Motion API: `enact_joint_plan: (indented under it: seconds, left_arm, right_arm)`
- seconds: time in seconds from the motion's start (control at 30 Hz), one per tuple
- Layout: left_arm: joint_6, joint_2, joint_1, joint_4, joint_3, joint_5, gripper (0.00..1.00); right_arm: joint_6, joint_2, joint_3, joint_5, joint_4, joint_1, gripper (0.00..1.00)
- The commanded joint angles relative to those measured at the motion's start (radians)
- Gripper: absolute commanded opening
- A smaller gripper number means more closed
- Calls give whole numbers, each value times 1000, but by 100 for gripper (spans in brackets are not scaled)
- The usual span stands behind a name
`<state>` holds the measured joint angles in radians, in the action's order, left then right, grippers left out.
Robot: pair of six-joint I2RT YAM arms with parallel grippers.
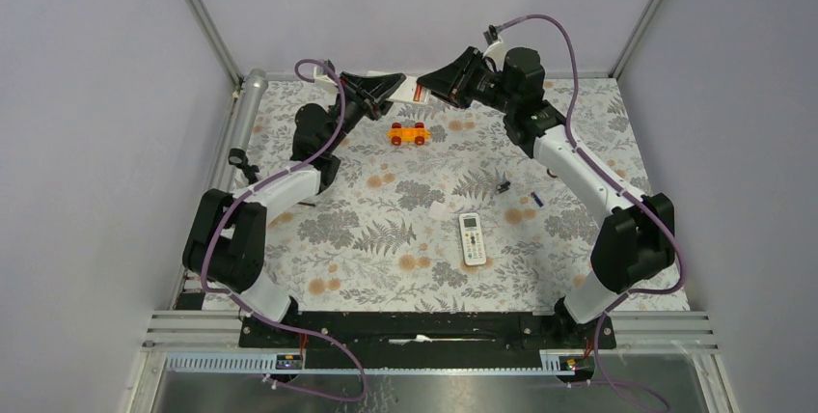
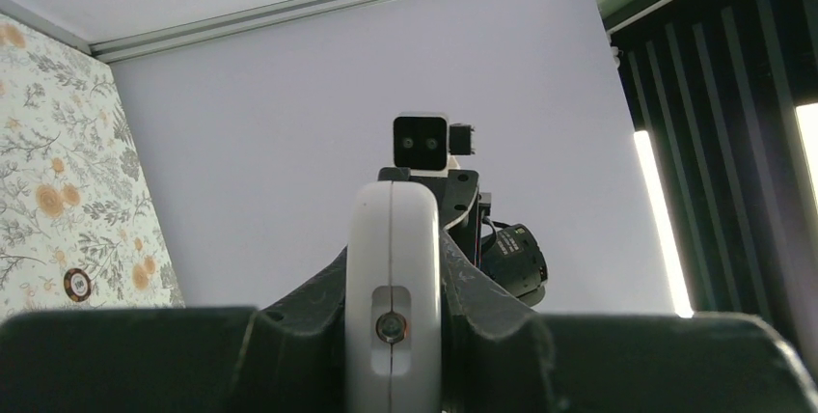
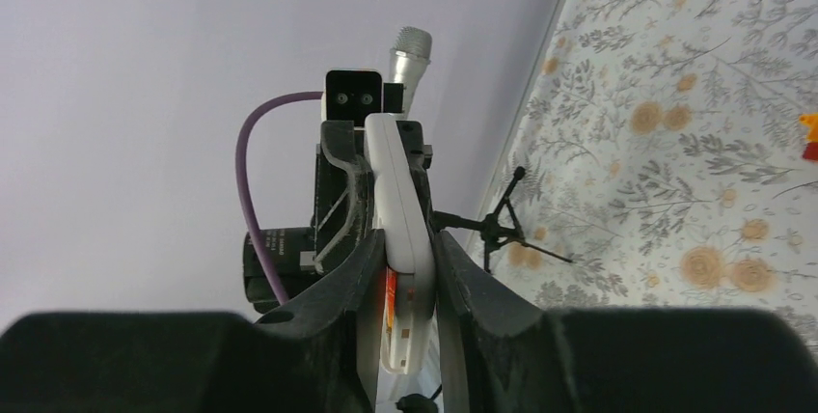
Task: Load the batteries into the remote control
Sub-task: Load the battery into the remote control.
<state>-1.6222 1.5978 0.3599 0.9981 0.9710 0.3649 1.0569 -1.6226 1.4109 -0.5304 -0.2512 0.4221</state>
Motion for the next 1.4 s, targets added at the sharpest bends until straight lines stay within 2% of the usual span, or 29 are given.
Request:
enact_joint_plan:
  seconds: [0.0, 0.23, 0.43, 0.47, 0.6, 0.7, 0.77, 0.9, 1.07, 1.2, 1.27, 1.37]
  left_arm:
    - [-32, -38, -3, 88, 67, -5, 0]
    - [-81, -48, -3, 83, 76, -11, 0]
    - [-81, -51, -3, 75, 86, -2, 0]
    - [-79, -50, -3, 78, 82, -1, 0]
    - [-27, -47, -13, 106, 55, 30, 0]
    - [46, -49, -36, 126, 19, 79, 0]
    - [84, -49, -54, 159, -10, 114, 0]
    - [135, -38, -95, 278, -26, 227, 0]
    - [164, -19, -122, 409, 39, 440, 0]
    - [302, -65, -122, 376, 67, 590, 0]
    - [392, -100, -123, 324, 49, 612, 0]
    - [492, -132, -124, 249, 38, 640, 0]
  right_arm:
    - [-193, 25, -8, -10, 80, 26, 22]
    - [-308, 40, -34, 10, 93, 29, 13]
    - [-322, 30, -33, -7, 90, 30, 13]
    - [-308, 30, -29, -8, 89, 30, 19]
    - [-110, 37, -11, -27, 14, 7, 64]
    - [34, 38, -9, -90, -115, -31, 79]
    - [64, 56, -9, -116, -170, -47, 86]
    - [-31, 122, -20, -104, -152, -62, 94]
    - [-286, 216, -76, 3, 74, -87, 95]
    - [-522, 284, -149, 224, 275, -88, 93]
    - [-587, 311, -193, 311, 317, -87, 93]
    - [-632, 336, -242, 363, 330, -88, 92]
